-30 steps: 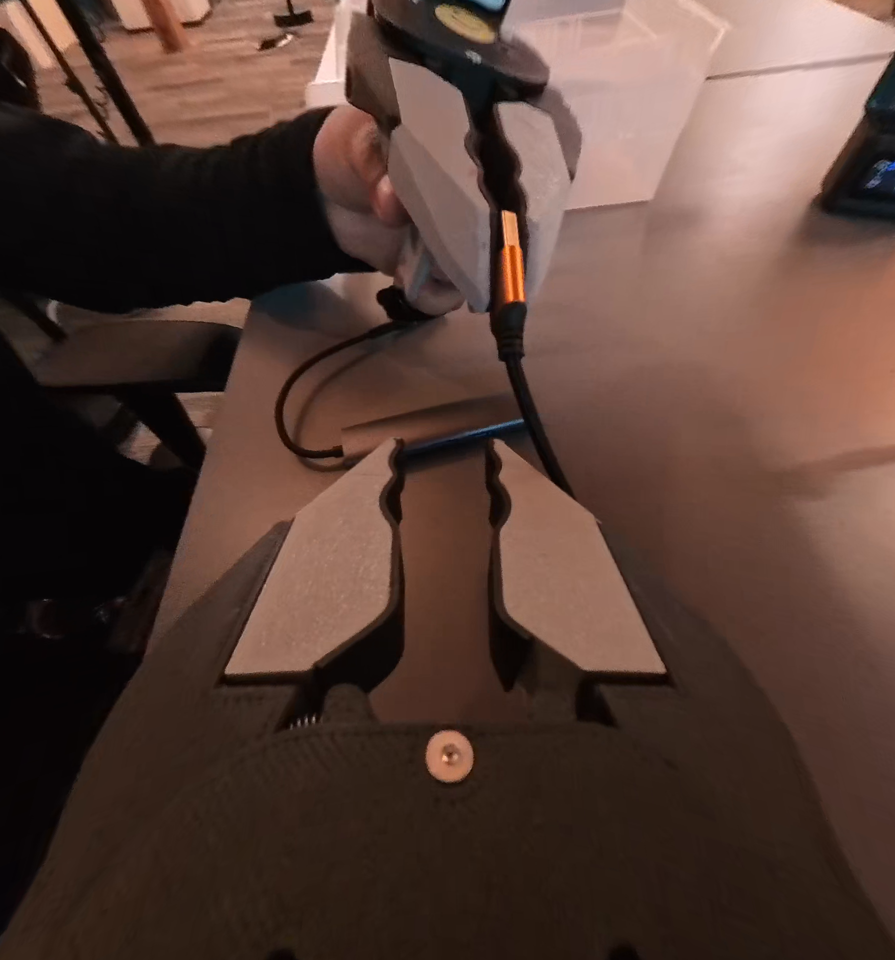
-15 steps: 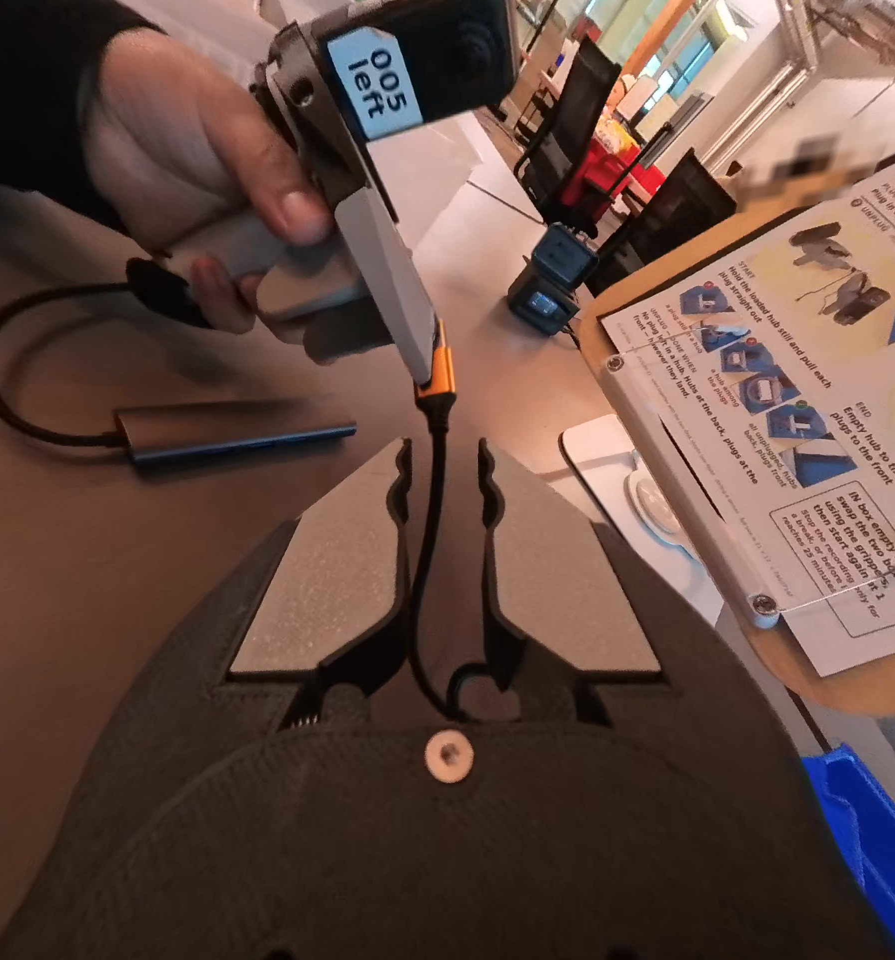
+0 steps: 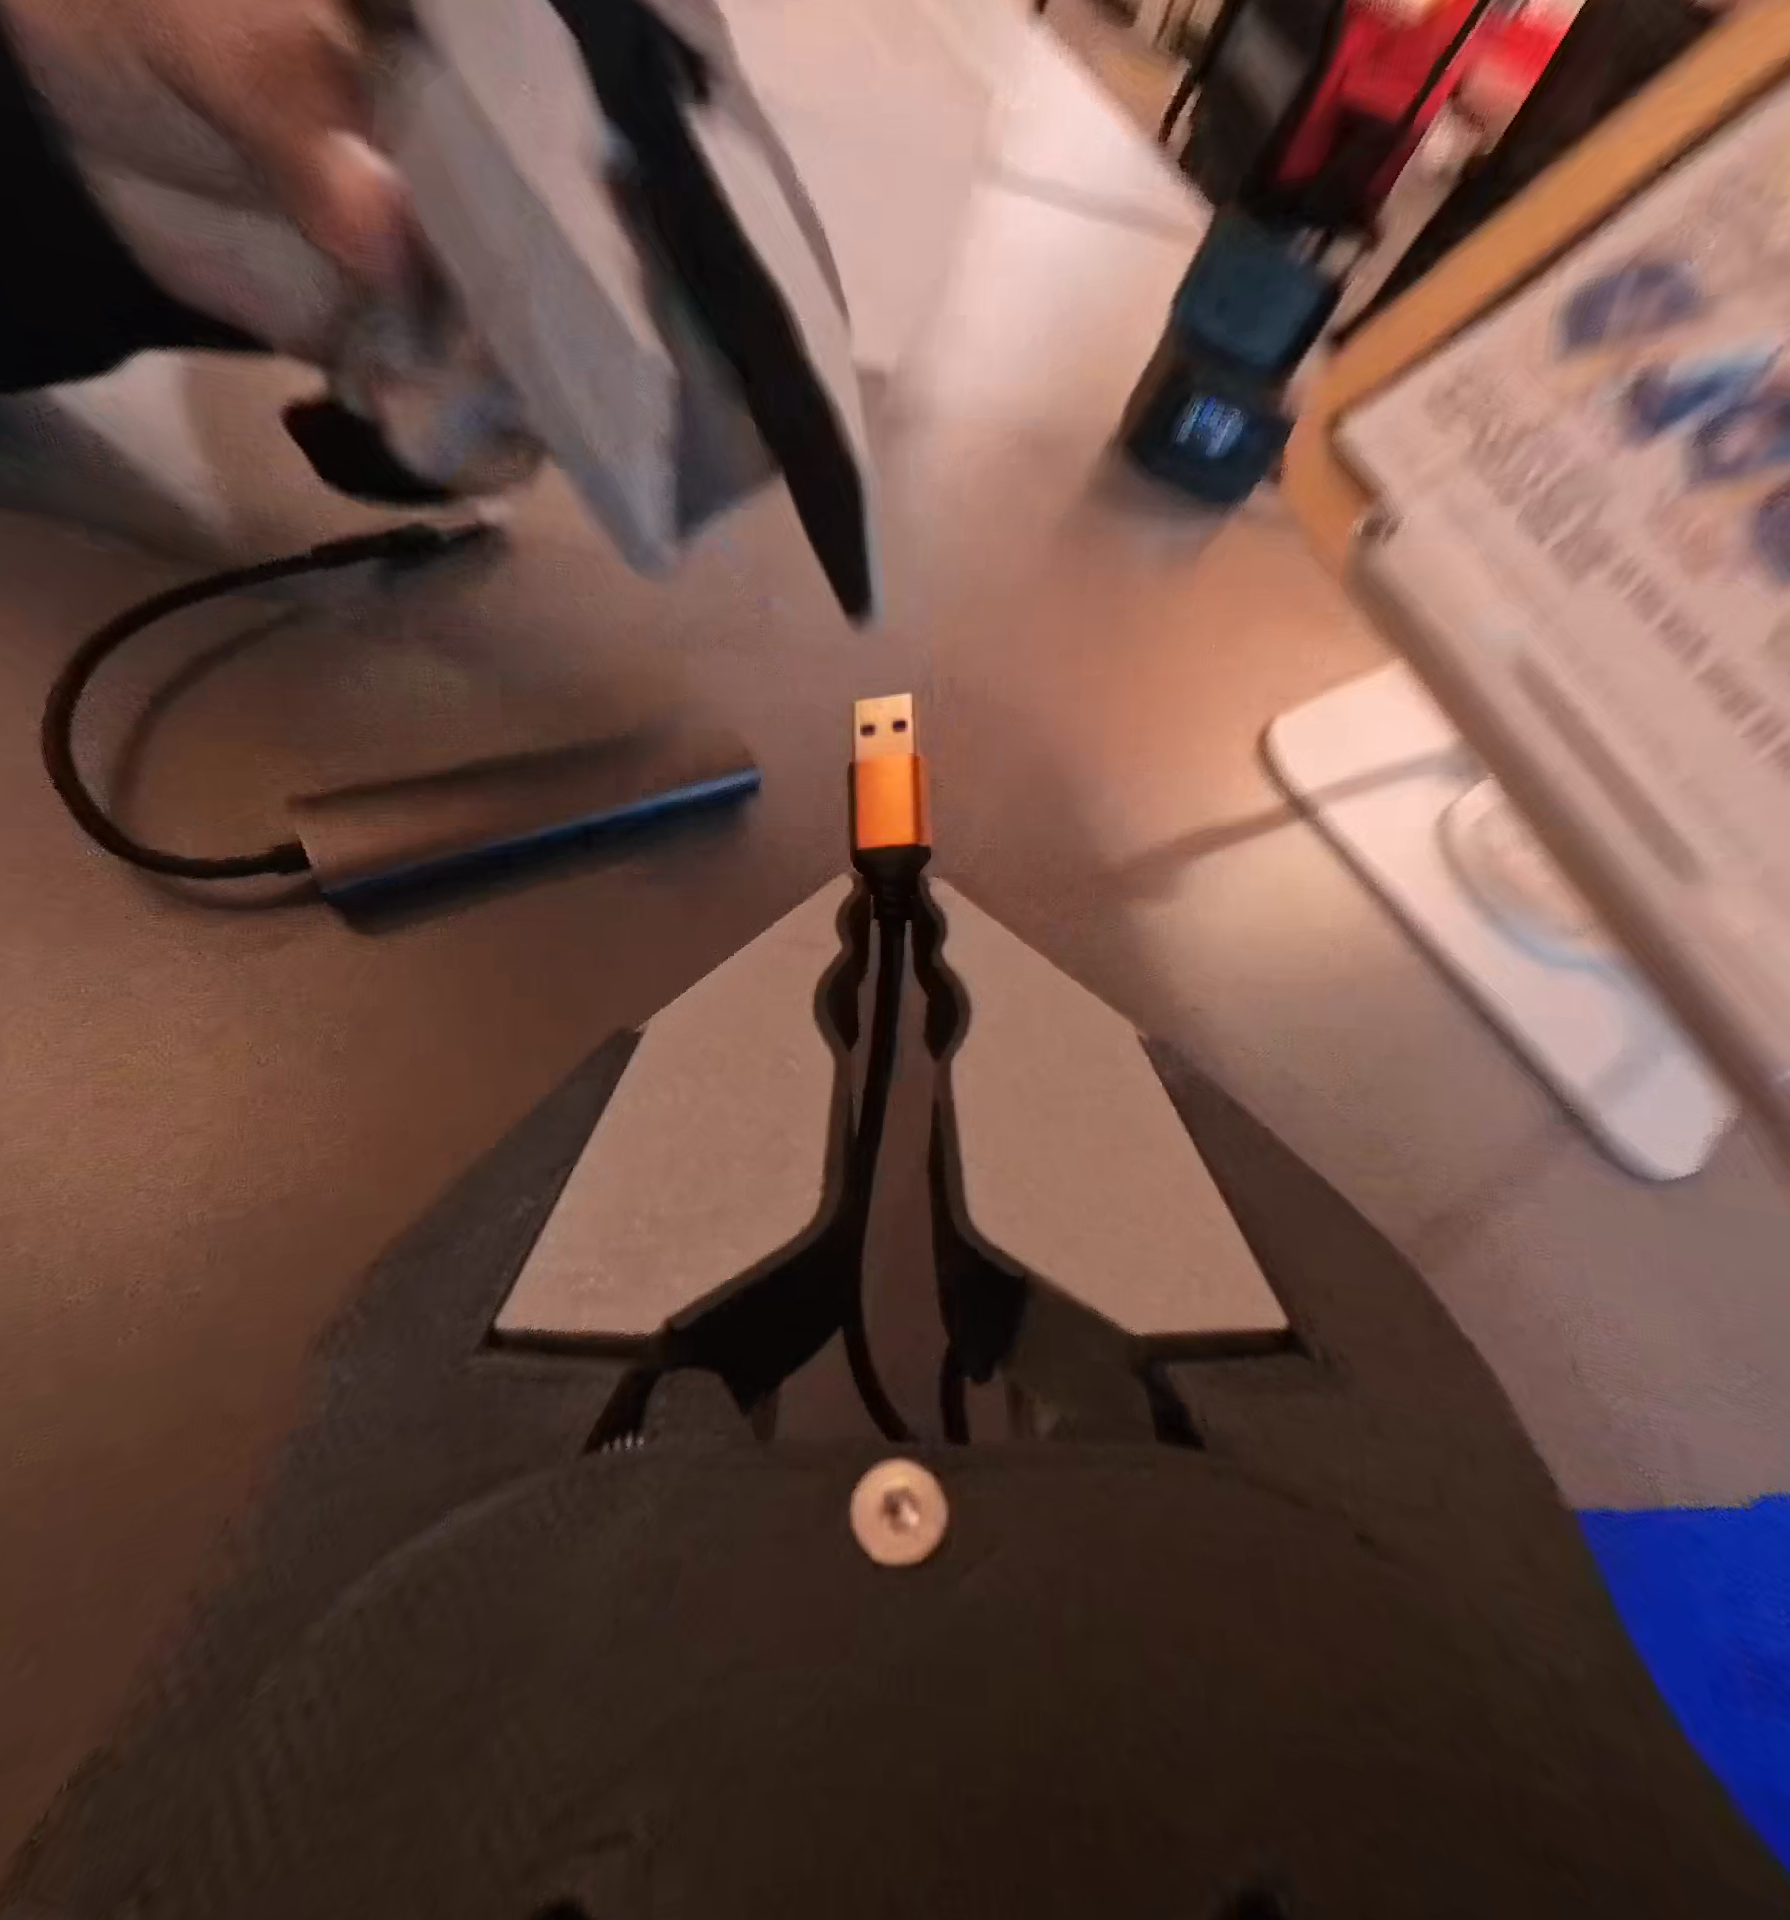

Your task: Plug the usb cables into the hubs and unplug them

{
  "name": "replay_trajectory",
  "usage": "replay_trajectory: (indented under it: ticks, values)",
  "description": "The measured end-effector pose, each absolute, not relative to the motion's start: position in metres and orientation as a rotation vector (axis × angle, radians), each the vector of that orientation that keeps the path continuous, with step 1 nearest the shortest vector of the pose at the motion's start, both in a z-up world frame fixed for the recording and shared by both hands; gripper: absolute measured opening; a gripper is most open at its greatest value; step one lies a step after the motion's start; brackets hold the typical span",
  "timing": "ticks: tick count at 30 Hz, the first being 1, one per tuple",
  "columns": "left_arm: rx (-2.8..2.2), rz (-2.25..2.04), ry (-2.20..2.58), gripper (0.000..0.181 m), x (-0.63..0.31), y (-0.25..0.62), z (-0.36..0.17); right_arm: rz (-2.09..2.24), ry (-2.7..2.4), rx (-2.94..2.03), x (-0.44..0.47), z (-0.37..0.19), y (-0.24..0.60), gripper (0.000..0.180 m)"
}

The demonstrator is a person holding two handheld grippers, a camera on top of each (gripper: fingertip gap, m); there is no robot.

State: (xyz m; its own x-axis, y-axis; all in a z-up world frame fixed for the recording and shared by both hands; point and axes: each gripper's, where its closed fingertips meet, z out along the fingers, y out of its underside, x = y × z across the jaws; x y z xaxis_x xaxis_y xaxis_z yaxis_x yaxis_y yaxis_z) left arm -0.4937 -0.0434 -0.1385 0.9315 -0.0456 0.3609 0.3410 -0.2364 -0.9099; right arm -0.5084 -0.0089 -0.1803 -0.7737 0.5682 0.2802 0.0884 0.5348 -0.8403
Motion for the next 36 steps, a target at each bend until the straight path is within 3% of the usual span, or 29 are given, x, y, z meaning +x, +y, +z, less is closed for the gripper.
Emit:
replay_trajectory:
  ticks: [3, 7, 10, 13, 14, 16, 21, 25, 26, 28, 30, 36]
  values:
    - [-1.937, -0.152, -0.183, 0.083, -0.486, -0.06, -0.156, 1.257, -2.363, -0.728, -0.513, -0.199, 0.002, 0.005]
    - [-2.168, 0.064, -0.154, 0.089, -0.454, -0.082, -0.192, 1.28, -2.409, -0.895, -0.518, -0.209, 0.017, 0.005]
    - [-2.315, 0.176, -0.084, 0.074, -0.416, -0.092, -0.215, 1.238, -2.388, -0.901, -0.521, -0.21, 0.023, 0.005]
    - [-2.405, 0.117, -0.059, 0.038, -0.38, -0.095, -0.238, 1.213, -2.378, -0.891, -0.522, -0.211, 0.022, 0.005]
    - [-2.417, 0.155, -0.085, 0.039, -0.382, -0.095, -0.242, 1.194, -2.371, -0.89, -0.523, -0.212, 0.023, 0.005]
    - [-2.427, 0.274, -0.106, 0.005, -0.395, -0.099, -0.245, 1.15, -2.376, -0.892, -0.524, -0.217, 0.025, 0.005]
    - [-2.475, 0.604, 0.005, 0.001, -0.425, -0.114, -0.239, 1.058, -2.425, -0.856, -0.522, -0.231, 0.026, 0.006]
    - [-2.255, 0.749, 0.022, 0.001, -0.446, -0.119, -0.167, 0.991, -2.506, -0.813, -0.517, -0.245, 0.023, 0.005]
    - [-2.225, 0.773, 0.017, 0.001, -0.452, -0.121, -0.152, 0.979, -2.493, -0.812, -0.519, -0.245, 0.023, 0.012]
    - [-2.206, 0.799, 0.014, 0.001, -0.462, -0.124, -0.135, 1.045, -2.454, -0.786, -0.52, -0.233, 0.017, 0.044]
    - [-2.202, 0.802, 0.057, 0.001, -0.465, -0.122, -0.132, 1.195, -2.429, -0.682, -0.511, -0.214, 0.002, 0.06]
    - [-2.17, 0.651, 0.229, 0.001, -0.436, -0.099, -0.149, 1.351, -2.383, -0.283, -0.474, -0.187, -0.057, 0.057]
